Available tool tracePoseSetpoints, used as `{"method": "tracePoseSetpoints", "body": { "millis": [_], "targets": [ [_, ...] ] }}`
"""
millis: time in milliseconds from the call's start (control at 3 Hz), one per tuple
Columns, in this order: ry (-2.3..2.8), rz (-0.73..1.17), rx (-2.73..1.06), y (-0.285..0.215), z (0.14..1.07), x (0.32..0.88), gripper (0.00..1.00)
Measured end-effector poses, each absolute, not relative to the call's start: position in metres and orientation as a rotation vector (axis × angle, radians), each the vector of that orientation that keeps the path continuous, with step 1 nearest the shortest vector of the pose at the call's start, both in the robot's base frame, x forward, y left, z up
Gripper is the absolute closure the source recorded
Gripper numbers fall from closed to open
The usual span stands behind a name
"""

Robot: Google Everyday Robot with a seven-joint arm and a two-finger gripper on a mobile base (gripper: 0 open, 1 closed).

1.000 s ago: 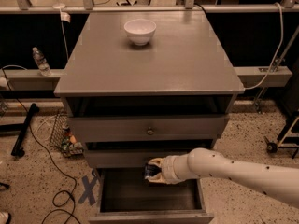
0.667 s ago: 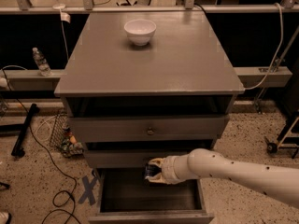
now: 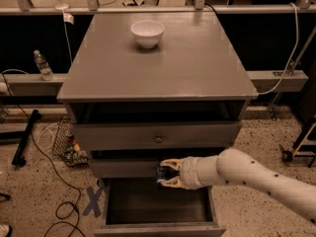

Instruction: Pick rxbar blueberry from bottom drawer and place on counter

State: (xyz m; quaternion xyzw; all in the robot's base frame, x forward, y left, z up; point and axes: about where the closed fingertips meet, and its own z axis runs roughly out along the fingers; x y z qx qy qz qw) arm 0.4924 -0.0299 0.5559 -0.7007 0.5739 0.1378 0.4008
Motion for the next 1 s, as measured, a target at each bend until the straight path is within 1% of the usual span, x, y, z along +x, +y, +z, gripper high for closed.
{"method": "tracePoseSetpoints", "body": {
  "millis": [333, 667, 1000],
  "targets": [
    [1.411, 0.335, -1.791, -0.038, 0.594, 0.491, 1.0],
    [1.379, 0.299, -1.826, -0.045, 0.637, 0.501, 1.0],
    [1.35, 0.222, -1.894, -0.044, 0.686, 0.511, 1.0]
  ]
}}
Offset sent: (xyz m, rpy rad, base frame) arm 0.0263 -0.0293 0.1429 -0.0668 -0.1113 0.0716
